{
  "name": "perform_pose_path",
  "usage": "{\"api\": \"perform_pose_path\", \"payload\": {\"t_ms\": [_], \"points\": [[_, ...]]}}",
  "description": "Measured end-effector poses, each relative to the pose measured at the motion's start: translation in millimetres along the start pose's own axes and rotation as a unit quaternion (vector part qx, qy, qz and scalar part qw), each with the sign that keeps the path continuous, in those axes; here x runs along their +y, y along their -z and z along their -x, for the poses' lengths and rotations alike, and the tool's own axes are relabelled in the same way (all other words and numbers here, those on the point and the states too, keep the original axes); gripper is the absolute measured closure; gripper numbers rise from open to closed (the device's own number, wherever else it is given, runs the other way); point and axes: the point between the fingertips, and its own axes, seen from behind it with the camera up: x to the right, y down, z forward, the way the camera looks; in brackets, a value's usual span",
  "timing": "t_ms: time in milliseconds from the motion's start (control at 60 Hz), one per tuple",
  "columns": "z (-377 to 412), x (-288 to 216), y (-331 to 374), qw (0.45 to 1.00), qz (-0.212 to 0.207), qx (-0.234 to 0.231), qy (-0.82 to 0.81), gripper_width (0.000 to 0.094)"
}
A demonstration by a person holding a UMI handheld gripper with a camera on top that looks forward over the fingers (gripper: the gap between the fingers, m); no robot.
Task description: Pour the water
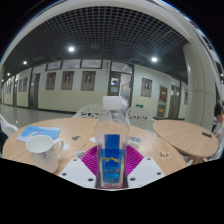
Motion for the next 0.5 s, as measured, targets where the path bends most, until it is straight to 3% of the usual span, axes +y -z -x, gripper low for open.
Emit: {"api": "perform_pose_path", "payload": {"t_ms": [267,350,467,500], "points": [[-5.2,2.2,-3.0,0.999,-0.009,-0.007,-0.037,0.0593],[-4.1,3.5,-8.6,0.999,0.001,-0.007,-0.031,0.0446],[12.5,13.8,5.1,0.997,0.047,-0.053,-0.009,0.0067],[11.4,16.9,9.4,0.997,0.055,-0.052,-0.009,0.0110]]}}
